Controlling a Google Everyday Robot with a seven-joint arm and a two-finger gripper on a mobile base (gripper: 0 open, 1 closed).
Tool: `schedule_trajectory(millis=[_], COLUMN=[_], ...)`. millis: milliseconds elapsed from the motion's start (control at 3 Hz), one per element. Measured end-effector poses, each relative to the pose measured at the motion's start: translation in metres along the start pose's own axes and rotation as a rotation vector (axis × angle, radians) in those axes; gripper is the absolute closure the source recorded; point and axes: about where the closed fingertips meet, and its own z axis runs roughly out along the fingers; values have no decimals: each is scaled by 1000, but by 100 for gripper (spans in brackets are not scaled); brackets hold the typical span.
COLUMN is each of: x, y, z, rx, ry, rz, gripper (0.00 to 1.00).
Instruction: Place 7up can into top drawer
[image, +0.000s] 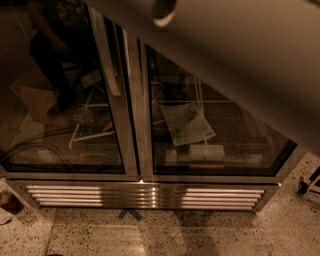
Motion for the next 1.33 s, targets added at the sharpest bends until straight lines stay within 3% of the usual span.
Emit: schedule_trajectory(millis=[333, 667, 1000, 1333], x=[3, 25, 40, 12], y=[4, -8, -20, 13], z=[7, 42, 71, -4], rx=[-21, -8, 23, -4], ry=[-62, -137, -152, -268], rz=[-33, -127, -189, -373], gripper=[0, 0, 0, 0])
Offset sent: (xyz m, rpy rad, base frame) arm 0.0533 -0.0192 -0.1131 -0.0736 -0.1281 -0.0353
